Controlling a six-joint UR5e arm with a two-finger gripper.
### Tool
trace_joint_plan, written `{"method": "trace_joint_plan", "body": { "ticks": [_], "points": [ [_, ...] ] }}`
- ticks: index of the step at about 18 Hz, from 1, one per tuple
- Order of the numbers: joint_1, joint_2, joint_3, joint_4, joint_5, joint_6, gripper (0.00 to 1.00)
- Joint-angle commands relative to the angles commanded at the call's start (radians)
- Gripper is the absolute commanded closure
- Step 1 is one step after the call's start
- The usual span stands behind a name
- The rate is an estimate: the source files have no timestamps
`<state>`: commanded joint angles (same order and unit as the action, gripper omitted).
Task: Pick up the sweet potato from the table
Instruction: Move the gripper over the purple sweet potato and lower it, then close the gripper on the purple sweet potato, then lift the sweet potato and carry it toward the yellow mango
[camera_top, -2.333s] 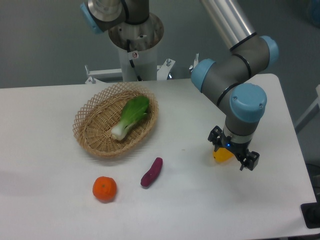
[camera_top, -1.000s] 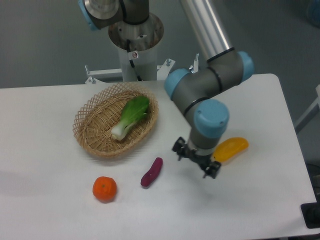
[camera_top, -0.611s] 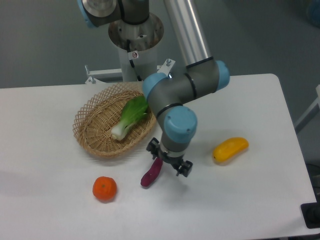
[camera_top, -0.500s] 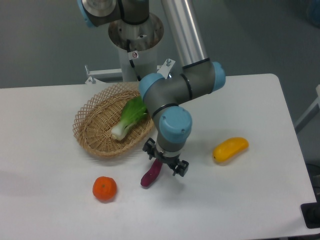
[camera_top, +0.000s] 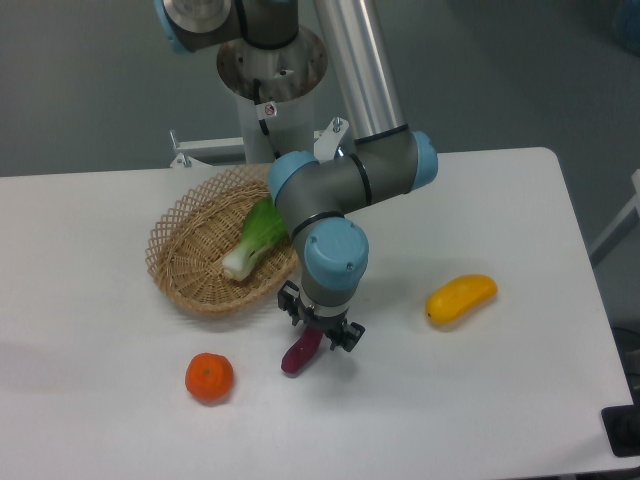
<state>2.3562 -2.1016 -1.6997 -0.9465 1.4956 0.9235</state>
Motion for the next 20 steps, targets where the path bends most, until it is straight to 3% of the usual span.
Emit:
{"method": "trace_joint_plan", "body": {
  "ticks": [6, 9, 17, 20],
  "points": [
    [0.003, 0.015, 0.015, -0.003, -0.003, 0.002, 0.66],
    [0.012, 0.02, 0.024, -0.003, -0.003, 0.008, 0.67],
    [0.078, 0.018, 0.153, -0.014, -0.009, 0.023, 0.67],
    [0.113, 0.026, 0.169, -0.014, -0.006, 0.095, 0.67]
  ]
}}
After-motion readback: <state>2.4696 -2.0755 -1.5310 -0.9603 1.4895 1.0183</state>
